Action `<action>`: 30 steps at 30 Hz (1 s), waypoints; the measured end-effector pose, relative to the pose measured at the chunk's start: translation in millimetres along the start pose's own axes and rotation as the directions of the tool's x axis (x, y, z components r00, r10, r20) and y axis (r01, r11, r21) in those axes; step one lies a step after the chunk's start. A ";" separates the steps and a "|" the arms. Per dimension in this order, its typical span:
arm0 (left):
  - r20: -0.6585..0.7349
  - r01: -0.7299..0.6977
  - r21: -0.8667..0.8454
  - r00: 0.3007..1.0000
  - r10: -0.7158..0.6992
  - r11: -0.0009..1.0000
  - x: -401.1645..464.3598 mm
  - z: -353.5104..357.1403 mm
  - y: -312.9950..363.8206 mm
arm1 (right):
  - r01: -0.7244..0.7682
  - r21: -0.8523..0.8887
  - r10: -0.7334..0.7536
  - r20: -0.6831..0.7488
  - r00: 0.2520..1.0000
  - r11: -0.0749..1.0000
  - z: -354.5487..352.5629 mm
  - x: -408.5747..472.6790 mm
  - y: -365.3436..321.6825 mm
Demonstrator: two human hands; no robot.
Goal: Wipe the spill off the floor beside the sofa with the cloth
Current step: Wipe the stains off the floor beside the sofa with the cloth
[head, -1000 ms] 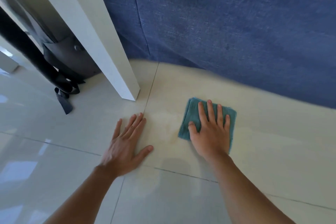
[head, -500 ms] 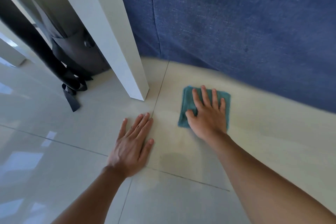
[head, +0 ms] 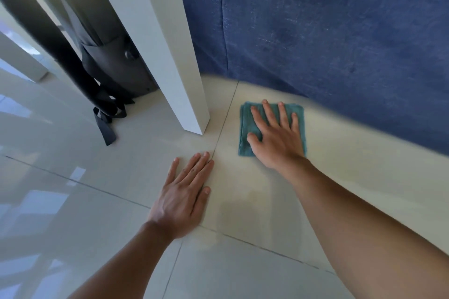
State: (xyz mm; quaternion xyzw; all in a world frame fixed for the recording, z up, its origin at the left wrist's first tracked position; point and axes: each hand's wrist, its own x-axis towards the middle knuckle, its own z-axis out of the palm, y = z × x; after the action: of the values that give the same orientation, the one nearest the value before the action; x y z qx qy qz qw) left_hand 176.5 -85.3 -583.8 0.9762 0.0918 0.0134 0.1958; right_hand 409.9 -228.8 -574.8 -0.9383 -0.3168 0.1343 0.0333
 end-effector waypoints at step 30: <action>-0.032 0.021 -0.029 0.999 -0.022 0.999 -1.1 0.0 1.1 | -0.199 0.148 0.216 -0.112 0.970 0.969 46.5 -132.3 -70.3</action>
State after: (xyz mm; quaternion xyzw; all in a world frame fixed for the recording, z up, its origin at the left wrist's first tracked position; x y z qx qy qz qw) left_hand 175.6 -86.6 -583.3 0.9720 0.1052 0.0283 0.2084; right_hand 255.0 -253.7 -578.6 -0.9685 -0.2042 0.0982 0.1030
